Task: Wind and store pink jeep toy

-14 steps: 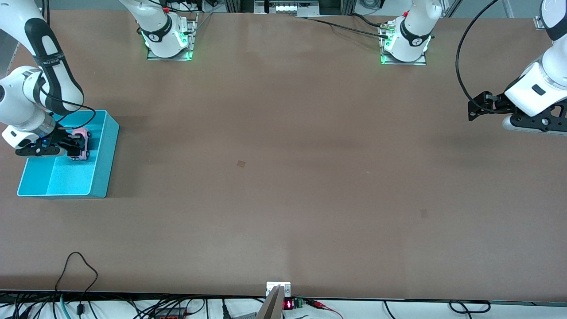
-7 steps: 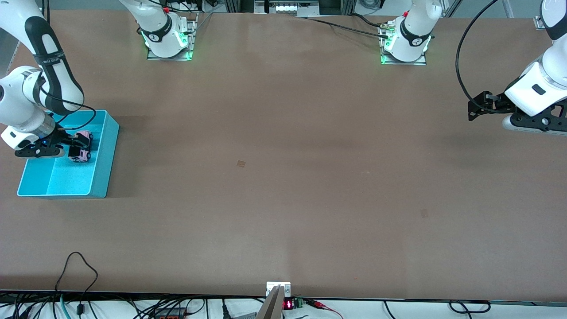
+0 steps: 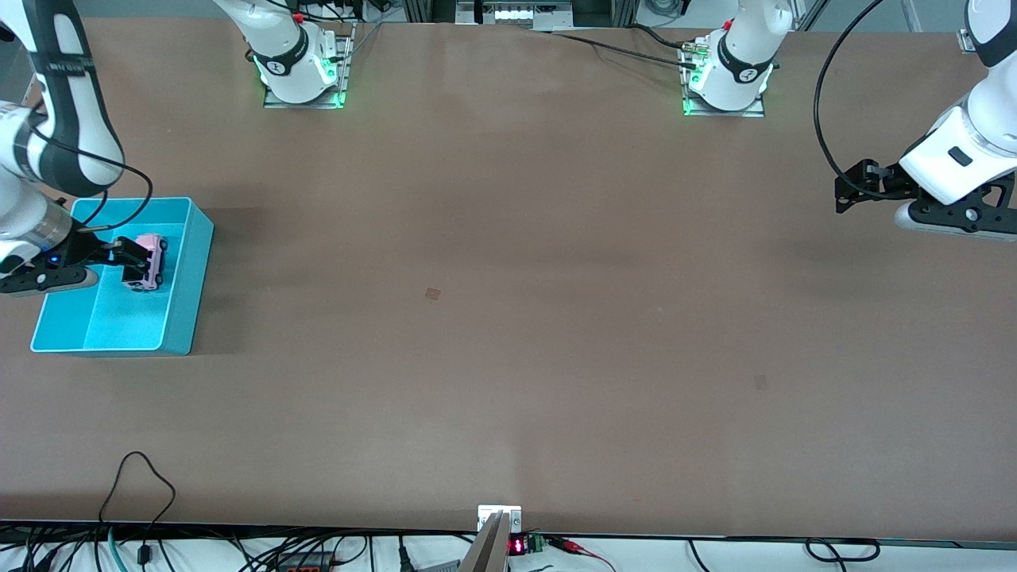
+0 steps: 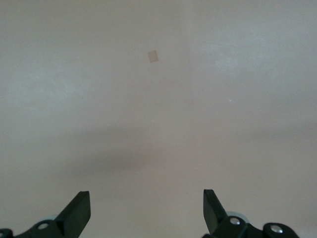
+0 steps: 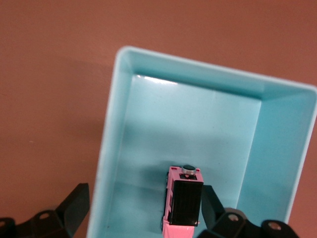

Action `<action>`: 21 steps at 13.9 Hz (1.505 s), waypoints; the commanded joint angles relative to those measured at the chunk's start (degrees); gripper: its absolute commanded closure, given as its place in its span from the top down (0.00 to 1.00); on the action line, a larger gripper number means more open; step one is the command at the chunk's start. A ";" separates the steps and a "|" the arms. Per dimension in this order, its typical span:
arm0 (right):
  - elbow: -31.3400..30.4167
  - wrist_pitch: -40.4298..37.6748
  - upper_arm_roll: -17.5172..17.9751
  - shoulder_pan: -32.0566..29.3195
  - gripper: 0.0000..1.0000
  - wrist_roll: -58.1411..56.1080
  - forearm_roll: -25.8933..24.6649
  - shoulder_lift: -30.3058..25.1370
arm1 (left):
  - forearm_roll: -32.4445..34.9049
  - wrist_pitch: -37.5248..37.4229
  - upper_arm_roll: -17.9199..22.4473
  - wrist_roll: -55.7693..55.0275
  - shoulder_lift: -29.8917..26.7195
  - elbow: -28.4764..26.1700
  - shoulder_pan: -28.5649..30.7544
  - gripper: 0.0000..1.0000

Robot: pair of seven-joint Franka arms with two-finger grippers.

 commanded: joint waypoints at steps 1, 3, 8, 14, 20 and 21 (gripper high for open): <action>6.99 -8.42 0.63 2.94 1.00 0.15 -0.06 0.02 | -1.02 -1.36 -0.41 -0.53 -0.20 1.17 -0.16 1.00; 10.61 -14.59 0.81 5.59 1.00 3.13 0.29 -0.68 | -0.93 -1.36 -0.41 -0.53 -0.20 1.17 -0.08 1.00; 11.41 -20.21 0.81 11.74 1.00 14.99 0.55 -5.51 | -0.93 -1.36 -0.50 -0.62 -0.20 1.17 -0.16 1.00; 16.85 -31.19 0.90 19.57 1.00 29.14 0.99 -8.94 | -0.93 -1.36 -0.50 -0.44 -0.20 1.26 -0.16 1.00; 23.97 -37.45 2.65 19.31 1.00 30.75 1.08 -9.47 | -0.93 -1.36 -0.59 -0.53 -0.11 1.52 -0.16 1.00; 23.98 -37.81 2.74 19.40 1.00 30.57 1.08 -10.26 | -0.93 -1.36 -0.59 -0.53 -0.11 1.53 -0.16 1.00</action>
